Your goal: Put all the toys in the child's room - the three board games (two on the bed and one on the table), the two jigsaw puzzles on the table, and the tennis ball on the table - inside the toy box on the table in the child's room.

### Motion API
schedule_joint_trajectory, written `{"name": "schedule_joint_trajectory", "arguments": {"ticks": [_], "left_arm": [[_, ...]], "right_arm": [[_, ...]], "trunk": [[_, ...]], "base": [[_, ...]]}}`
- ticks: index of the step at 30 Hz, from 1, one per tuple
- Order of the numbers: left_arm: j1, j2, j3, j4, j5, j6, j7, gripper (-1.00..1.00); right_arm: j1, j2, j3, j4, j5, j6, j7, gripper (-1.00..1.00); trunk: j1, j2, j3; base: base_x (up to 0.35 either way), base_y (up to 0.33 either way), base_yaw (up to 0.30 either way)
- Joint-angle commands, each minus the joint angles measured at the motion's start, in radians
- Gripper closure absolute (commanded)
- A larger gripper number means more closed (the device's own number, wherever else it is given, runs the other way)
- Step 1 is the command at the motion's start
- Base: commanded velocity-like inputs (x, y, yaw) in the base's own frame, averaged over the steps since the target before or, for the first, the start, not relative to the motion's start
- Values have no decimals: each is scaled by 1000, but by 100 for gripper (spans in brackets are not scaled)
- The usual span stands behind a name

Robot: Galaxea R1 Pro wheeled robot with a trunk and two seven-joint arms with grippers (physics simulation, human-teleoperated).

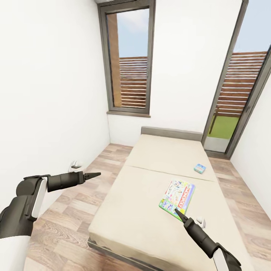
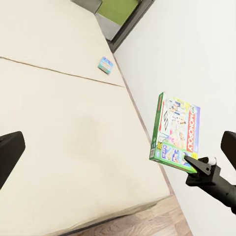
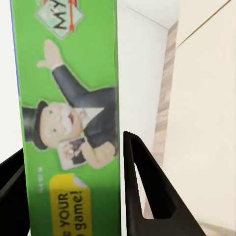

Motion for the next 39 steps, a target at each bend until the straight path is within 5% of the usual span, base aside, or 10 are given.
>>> {"name": "schedule_joint_trajectory", "arguments": {"ticks": [1,24,39], "left_arm": [[-1,0,0,0,3,6,0,-100],[-1,0,0,0,3,6,0,-100],[-1,-1,0,1,3,5,0,-100]], "right_arm": [[-1,1,-3,-1,-3,8,2,100],[-1,1,-4,1,-3,6,3,100],[-1,1,0,1,7,7,-23,100]], "trunk": [[1,-2,-1],[1,-2,7],[1,-2,7]], "base": [[0,0,145],[0,0,38],[-62,0,258]]}}
